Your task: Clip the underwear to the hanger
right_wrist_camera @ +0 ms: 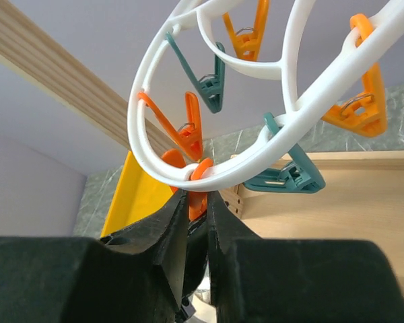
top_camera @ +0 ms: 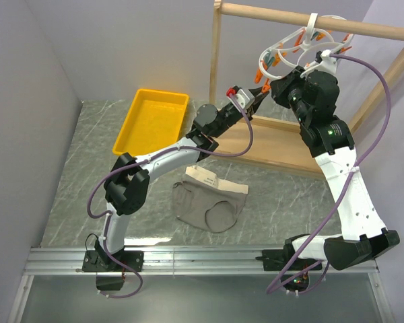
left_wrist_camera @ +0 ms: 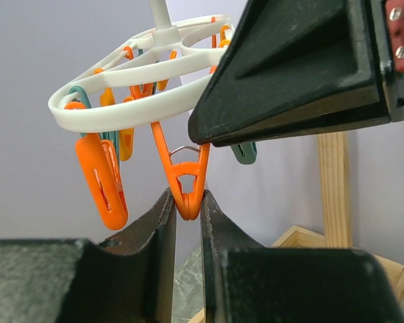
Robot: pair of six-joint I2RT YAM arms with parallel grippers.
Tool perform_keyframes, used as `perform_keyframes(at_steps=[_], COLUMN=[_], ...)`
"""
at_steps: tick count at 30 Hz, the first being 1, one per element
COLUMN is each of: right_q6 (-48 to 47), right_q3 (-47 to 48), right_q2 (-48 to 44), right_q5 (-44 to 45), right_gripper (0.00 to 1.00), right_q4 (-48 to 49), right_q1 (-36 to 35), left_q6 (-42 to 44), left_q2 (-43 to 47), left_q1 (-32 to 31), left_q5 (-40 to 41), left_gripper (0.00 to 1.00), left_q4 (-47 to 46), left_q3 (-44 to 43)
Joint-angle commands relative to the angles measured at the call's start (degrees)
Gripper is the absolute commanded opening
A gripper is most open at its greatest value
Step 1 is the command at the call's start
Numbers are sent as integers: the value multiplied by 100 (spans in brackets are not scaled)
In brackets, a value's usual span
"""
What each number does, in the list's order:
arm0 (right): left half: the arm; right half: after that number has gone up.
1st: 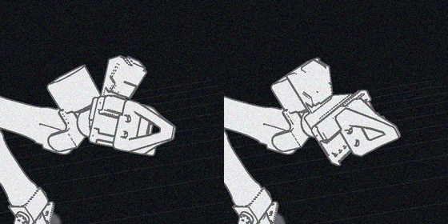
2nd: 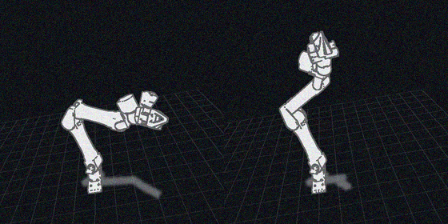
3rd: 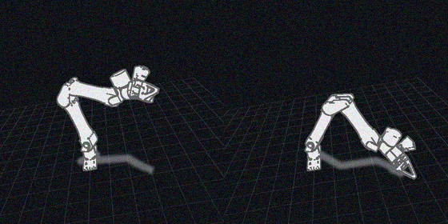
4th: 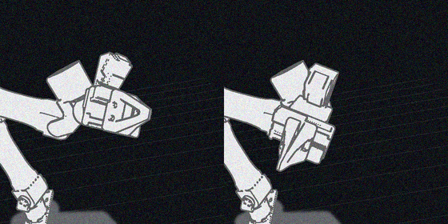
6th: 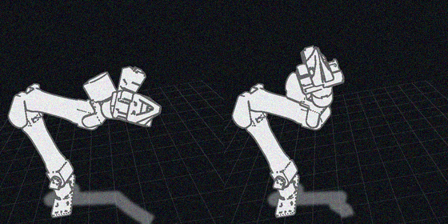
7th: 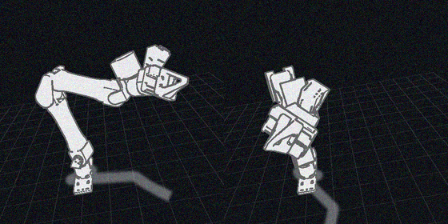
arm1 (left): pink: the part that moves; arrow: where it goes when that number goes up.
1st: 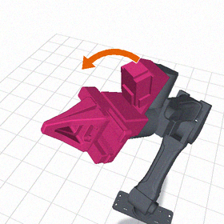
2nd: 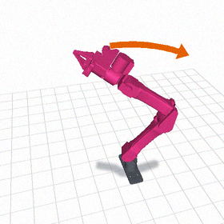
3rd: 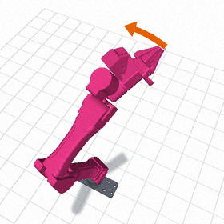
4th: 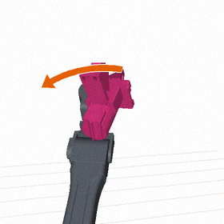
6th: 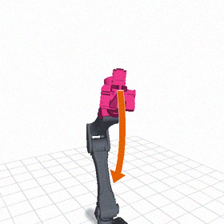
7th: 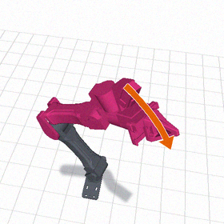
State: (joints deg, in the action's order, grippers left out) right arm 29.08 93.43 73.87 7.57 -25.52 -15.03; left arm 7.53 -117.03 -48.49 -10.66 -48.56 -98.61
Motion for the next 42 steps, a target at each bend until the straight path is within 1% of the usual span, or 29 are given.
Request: perform_keyframes(at_steps=[1,3,4,5,7,8,10,11,14,16,20,22,23,28,29,30,32,33,34,37,38,39,41,42], right_q6=[10,-8,-42,-60,-148,-183,-297,-333,-482,-552,-614,-632,-640,-667,-676,-676,-641,-649,-667,-851,-886,-956,-1027,-1045], right_q3=[26,9,18,35,26,0,-61,-105,-245,-307,-422,-431,-439,-431,-431,-413,-326,-316,-325,-334,-343,-351,-360,-343], right_q2=[-21,-30,-39,-48,-65,-83,-135,-144,-223,-293,-355,-382,-382,-443,-443,-443,-426,-443,-522,-653,-680,-724,-733,-707], right_q5=[157,148,113,87,17,-36,-141,-177,-274,-326,-388,-388,-406,-450,-467,-493,-528,-633,-739,-1038,-1221,-1345,-1669,-1758], right_gripper=[18,11,6,4,0,0,0,0,0,0,0,0,0,0,0,0,13,28,35,48,50,55,60,64], right_q4=[258,258,267,275,293,302,372,390,495,565,636,645,645,627,618,575,495,530,548,565,557,531,522,478], right_q1=[-27,-27,-27,-18,-27,-27,-18,-18,-18,-18,-18,-9,-18,-9,-18,-18,26,61,105,280,333,456,518,570], left_q6=[240,205,196,161,135,135,38,-23,-216,-444,-665,-648,-648,-700,-718,-718,-709,-709,-718,-718,-927,-964,-1095,-1148], left_q2=[321,348,357,383,418,488,558,620,638,620,498,454,410,269,217,190,129,119,119,119,128,128,119,119], left_q1=[-187,-196,-196,-196,-196,-196,-178,-152,-82,-38,33,41,41,33,41,41,33,33,41,68,59,85,112,120], left_q5=[-270,-262,-288,-297,-314,-349,-384,-411,-463,-499,-525,-534,-517,-429,-446,-464,-525,-543,-586,-675,-718,-753,-920,-973], left_gripper=[0,2,5,13,19,27,34,38,47,49,50,48,44,31,20,13,0,0,0,0,0,1,0,0], left_q4=[-312,-312,-286,-269,-138,-119,-76,-49,161,267,496,531,557,575,593,619,637,628,637,593,575,567,567,558], left_q3=[52,78,87,105,122,149,272,307,299,141,-167,-246,-290,-571,-685,-738,-817,-835,-836,-774,-739,-730,-739,-739])
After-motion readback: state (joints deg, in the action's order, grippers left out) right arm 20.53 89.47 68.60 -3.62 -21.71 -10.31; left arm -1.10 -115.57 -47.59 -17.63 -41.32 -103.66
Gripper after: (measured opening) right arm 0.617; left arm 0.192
